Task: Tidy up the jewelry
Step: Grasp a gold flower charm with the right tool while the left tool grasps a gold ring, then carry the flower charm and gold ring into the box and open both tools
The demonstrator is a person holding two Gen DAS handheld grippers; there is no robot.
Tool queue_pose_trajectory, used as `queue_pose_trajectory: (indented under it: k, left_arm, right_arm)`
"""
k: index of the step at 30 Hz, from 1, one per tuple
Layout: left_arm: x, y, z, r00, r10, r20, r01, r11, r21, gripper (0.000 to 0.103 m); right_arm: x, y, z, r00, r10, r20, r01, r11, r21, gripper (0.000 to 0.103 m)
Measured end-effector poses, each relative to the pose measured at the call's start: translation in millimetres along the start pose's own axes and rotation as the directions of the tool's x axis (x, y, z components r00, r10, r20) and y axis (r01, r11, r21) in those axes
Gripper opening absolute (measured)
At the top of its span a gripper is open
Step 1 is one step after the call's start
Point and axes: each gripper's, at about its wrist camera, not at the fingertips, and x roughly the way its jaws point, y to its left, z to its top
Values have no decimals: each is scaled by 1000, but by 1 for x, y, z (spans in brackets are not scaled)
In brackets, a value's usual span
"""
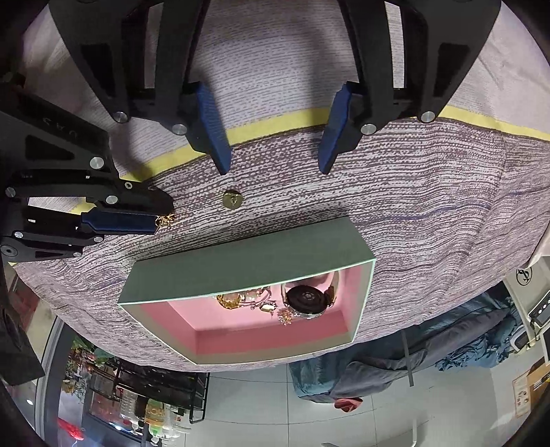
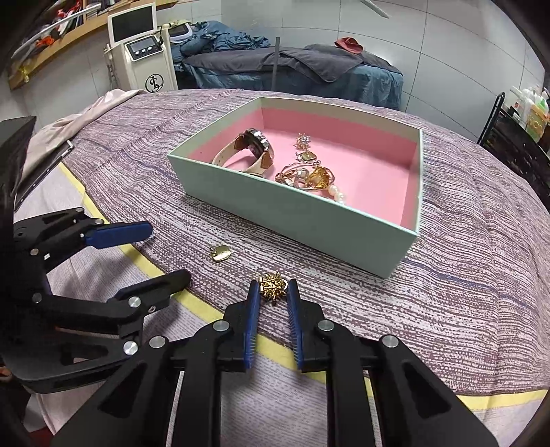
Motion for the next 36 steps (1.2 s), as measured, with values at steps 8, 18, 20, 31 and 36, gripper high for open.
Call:
queue_pose_trajectory:
  k: [8,18,20,31,36]
  left_arm:
    - [14,-19,17,998,-53,-26,55,997,58,33]
    - [22,-14,25,991,-128,-42,128,992,12,18]
    - [22,-13,25,990,-135,-38,135,991,3,17]
    - [15,-10,18,990,-143,-18,142,989,-33,14]
    - [7,-5,12,990,-139,-1,139,989,-46,14]
  right_arm:
    - [-9,-11,-4,1000,-2,8,1,999,45,16]
    - [-8,-13,-6,1000,9,9,-9,998,54,16]
    - [-8,-14,-6,1000,10,9,-11,999,53,16]
    - [-8,-15,-7,1000,10,11,-11,998,58,16]
    - [-11,-14,-8,1000,11,17,-12,998,56,16]
